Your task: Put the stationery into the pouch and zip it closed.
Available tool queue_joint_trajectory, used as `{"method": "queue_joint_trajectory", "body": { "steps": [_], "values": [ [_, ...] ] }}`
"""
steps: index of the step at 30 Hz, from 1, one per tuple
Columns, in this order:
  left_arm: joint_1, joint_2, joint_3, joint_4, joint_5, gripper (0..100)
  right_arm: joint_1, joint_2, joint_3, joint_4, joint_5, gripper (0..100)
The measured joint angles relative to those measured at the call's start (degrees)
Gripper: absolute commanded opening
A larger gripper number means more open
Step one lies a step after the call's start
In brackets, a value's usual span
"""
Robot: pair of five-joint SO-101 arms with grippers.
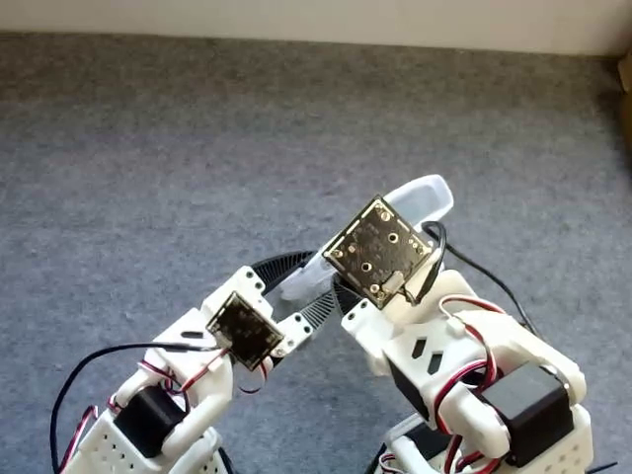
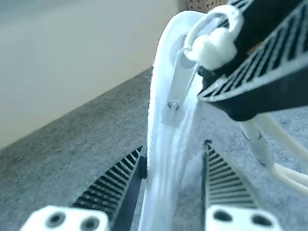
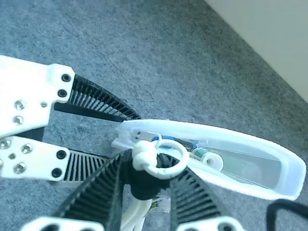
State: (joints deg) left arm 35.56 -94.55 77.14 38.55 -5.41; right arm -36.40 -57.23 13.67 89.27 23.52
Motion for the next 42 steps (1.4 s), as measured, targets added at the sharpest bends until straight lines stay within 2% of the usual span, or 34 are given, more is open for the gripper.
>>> {"method": "queue_joint_trajectory", "body": {
  "steps": [3, 8, 24, 28, 36, 42],
  "values": [
    [0.00, 2.11, -1.14, 0.00, 0.00, 19, 0.00, 0.00, 0.00, 0.00, 0.00, 0.5],
    [-0.35, 1.67, -1.85, 0.00, 0.00, 12, 0.00, 0.00, 0.00, 0.00, 0.00, 0.5],
    [-1.23, -1.85, -1.93, 1.14, 0.00, 1, 0.00, 0.00, 0.00, -0.09, 0.00, 0.5],
    [-1.23, -2.11, -1.93, 1.32, 0.00, 1, -0.09, 0.00, 0.09, -1.32, 0.00, 0.5],
    [-1.23, -2.37, -3.78, 4.66, 0.00, 1, 7.03, 0.09, 2.02, -8.70, -2.99, 0.5],
    [-1.76, -2.37, -4.31, 5.45, 0.00, 1, 11.60, -0.44, 9.14, -18.90, -5.98, 0.5]
  ]
}}
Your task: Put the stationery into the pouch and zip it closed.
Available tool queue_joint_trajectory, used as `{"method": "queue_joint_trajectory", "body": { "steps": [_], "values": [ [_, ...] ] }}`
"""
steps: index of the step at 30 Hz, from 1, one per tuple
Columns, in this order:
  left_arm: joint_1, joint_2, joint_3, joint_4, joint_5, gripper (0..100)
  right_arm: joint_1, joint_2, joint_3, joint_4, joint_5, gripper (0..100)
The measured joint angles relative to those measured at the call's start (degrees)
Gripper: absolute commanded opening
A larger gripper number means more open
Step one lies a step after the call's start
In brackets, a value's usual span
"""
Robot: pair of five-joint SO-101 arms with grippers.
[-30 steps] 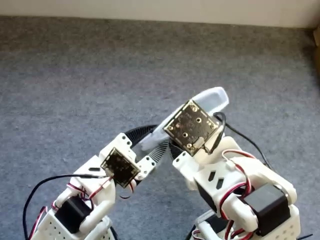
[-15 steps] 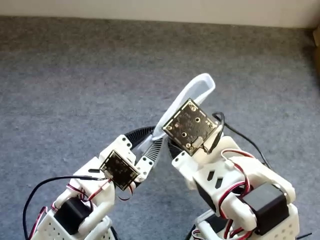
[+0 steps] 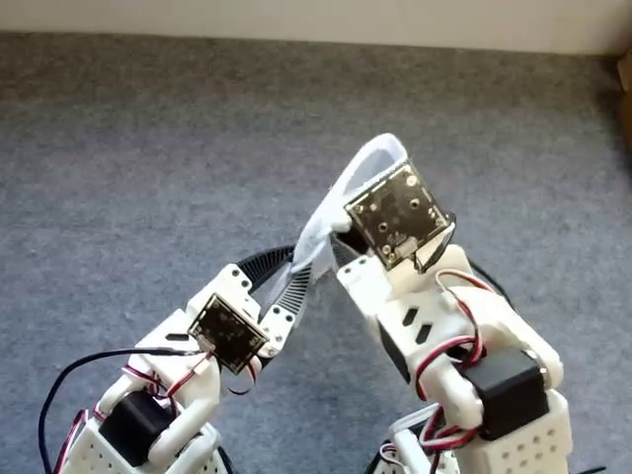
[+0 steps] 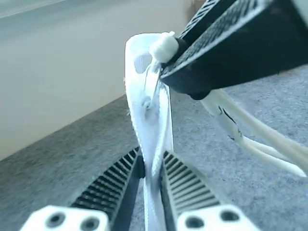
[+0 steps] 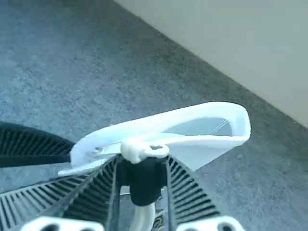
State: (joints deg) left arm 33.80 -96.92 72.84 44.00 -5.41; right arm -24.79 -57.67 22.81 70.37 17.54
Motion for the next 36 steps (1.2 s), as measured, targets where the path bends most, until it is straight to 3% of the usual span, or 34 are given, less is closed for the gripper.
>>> {"method": "queue_joint_trajectory", "body": {
  "steps": [9, 24, 31, 36],
  "values": [
    [-0.09, -0.35, -0.53, 1.32, 0.18, 1, 7.03, 0.35, 5.63, -10.81, -2.64, 0.5],
    [0.44, -0.88, -0.79, 2.46, 0.00, 1, 15.82, 0.62, 6.33, -16.09, -3.69, 0.5],
    [0.44, -0.97, -0.88, 3.08, -0.09, 1, 20.84, 0.44, 14.95, -26.20, -3.69, 0.5],
    [0.53, -0.97, -0.88, 3.08, -0.09, 1, 24.18, 0.44, 16.35, -27.60, -3.69, 0.5]
  ]
}}
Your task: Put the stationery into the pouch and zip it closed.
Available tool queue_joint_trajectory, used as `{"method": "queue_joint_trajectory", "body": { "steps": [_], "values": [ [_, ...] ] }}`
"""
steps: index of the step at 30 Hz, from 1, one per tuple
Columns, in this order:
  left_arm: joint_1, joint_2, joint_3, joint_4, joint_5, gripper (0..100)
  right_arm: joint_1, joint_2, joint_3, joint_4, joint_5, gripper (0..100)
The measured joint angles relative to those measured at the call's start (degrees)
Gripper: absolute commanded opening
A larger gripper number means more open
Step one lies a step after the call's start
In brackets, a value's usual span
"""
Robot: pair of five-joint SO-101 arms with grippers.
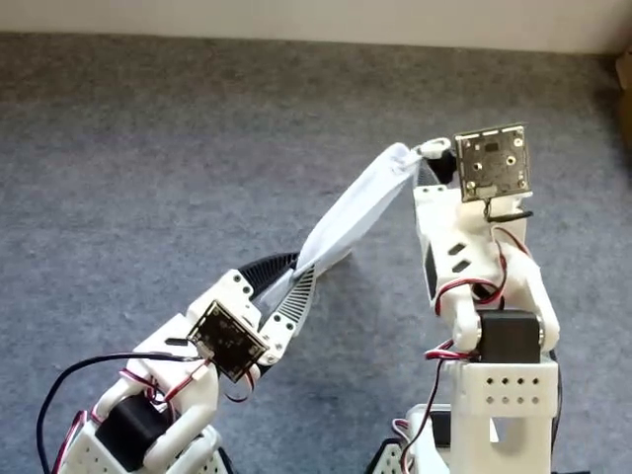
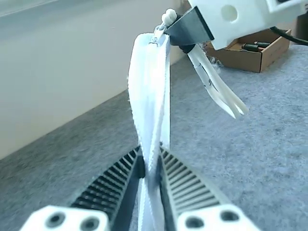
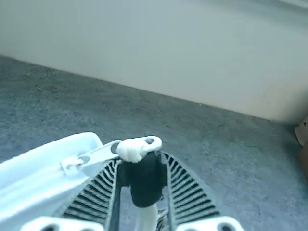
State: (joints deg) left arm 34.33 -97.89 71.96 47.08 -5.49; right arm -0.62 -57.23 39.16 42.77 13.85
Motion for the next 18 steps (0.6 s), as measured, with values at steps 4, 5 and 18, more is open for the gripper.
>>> {"method": "queue_joint_trajectory", "body": {
  "steps": [4, 5, 18],
  "values": [
    [0.00, 0.35, -0.09, 0.00, 0.00, 1, 1.49, 0.00, 0.09, 0.00, 0.09, 0.5],
    [0.00, 0.44, -0.09, 0.00, 0.00, 1, 1.58, 0.00, 0.09, 0.00, 0.09, 0.5],
    [-0.53, 0.62, -0.09, 0.00, 0.00, 1, 3.34, 0.00, 0.09, 0.00, 0.09, 0.5]
  ]
}}
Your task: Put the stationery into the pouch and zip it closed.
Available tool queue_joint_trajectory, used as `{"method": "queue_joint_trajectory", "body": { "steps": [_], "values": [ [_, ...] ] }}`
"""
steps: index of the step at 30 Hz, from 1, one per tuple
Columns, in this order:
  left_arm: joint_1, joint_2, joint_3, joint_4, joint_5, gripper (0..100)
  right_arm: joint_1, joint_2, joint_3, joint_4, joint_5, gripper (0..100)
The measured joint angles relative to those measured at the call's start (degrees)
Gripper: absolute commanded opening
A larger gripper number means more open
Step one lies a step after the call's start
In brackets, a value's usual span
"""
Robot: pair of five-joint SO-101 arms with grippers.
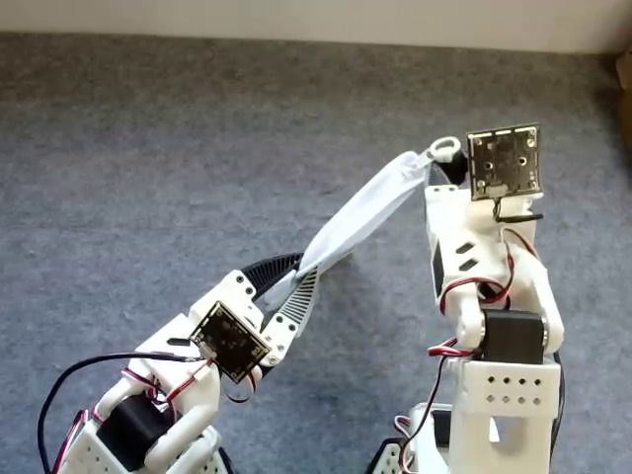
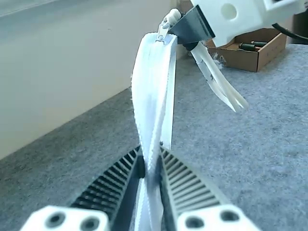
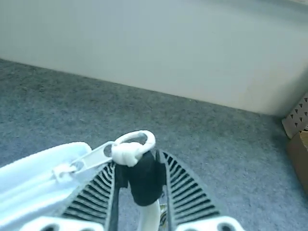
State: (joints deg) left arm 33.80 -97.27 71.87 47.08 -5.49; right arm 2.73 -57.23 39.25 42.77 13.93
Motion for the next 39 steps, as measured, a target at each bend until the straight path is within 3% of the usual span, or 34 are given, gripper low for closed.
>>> {"method": "queue_joint_trajectory", "body": {
  "steps": [20, 23, 28, 34, 39],
  "values": [
    [-0.18, 0.00, 0.00, 0.00, 0.00, 1, 3.25, 0.00, 0.09, 0.09, 0.00, 1.0],
    [-0.18, 0.00, 0.00, 0.00, 0.00, 7, 2.73, 0.00, 0.09, 0.44, 0.00, 6.0],
    [-2.37, -0.70, 0.00, 0.53, -0.70, 24, 0.09, -0.62, -0.79, 8.44, -0.35, 23.5],
    [-3.96, -0.18, 0.44, 0.97, -0.79, 24, -5.71, -7.38, -2.90, 21.01, -0.35, 24.2],
    [-4.66, -0.44, -1.23, 4.04, -0.79, 24, -10.90, -15.21, -3.87, 25.76, -0.35, 24.2]
  ]
}}
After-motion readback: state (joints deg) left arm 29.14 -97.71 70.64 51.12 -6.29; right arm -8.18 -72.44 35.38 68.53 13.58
